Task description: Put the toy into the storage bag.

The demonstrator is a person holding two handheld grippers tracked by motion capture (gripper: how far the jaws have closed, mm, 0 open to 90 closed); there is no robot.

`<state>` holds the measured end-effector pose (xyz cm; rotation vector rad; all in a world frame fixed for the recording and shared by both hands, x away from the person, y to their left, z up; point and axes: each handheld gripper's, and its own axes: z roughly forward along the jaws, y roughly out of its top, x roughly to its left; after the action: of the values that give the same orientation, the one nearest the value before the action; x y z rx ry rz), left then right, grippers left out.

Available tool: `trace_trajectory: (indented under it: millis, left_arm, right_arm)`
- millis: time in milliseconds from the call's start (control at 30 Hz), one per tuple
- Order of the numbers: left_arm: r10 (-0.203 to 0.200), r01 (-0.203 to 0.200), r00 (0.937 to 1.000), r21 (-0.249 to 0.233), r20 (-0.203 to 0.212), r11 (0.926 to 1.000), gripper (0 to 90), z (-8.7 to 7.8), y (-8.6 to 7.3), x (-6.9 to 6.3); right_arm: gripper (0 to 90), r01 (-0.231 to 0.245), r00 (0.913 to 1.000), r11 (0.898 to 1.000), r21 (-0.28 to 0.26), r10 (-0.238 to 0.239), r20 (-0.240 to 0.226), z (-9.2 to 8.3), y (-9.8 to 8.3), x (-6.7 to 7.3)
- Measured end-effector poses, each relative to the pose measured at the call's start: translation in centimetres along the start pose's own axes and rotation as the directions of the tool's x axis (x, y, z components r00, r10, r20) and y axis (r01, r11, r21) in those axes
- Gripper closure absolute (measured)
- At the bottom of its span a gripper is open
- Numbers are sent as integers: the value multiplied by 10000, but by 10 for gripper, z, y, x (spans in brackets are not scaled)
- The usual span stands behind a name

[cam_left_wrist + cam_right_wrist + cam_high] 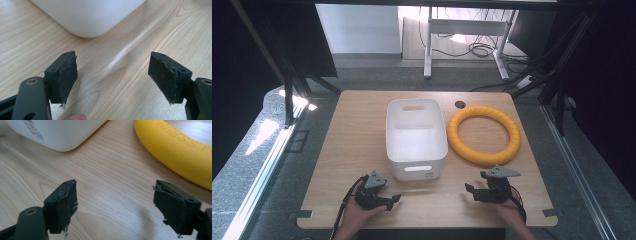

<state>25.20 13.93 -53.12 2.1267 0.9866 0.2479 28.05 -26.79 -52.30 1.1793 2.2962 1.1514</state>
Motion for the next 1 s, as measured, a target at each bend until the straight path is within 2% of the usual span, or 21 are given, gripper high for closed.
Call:
trace_trajectory:
  millis: [67, 200, 367, 633, 733, 767, 967, 1000]
  left_arm:
    - [-8, 8, 10000, 18, -5, 10000, 236, 1, 0, 0]
    - [39, -38, 10000, 140, -51, 9999, 237, 3, -1, 0]
    - [149, -148, 9999, 118, -50, 9998, 237, 3, -1, -2]
    - [137, -135, 9998, 93, -170, 9999, 237, 3, -1, -1]
    - [122, -121, 9997, 73, -200, 9999, 237, 3, -1, -1]
    - [119, -117, 9997, 74, -205, 9999, 237, 3, -1, -1]
    - [148, -146, 9996, 63, -226, 9999, 237, 3, -1, -1]
    - [137, -135, 9996, 62, -247, 9999, 237, 3, -1, 0]
  right_arm:
    - [262, 93, 9999, 9999, 38, -93, -98, -1, 2, -1]
    - [239, 393, 9992, 9991, 155, -391, -108, -2, 2, -1]
    - [230, 485, 9988, 9988, 93, -485, 1, -3, 1, 0]
    - [228, 552, 9984, 9978, -368, -549, 94, -8, 3, 1]
    - [259, 406, 9991, 9984, -401, -411, -118, -12, 3, -2]
    - [280, 351, 9988, 9987, -367, -363, -336, -15, 4, -3]
    - [298, 344, 9968, 9990, -279, -363, -712, -22, 6, -8]
    - [316, 387, 9948, 9990, -211, -406, -936, -24, 8, -11]
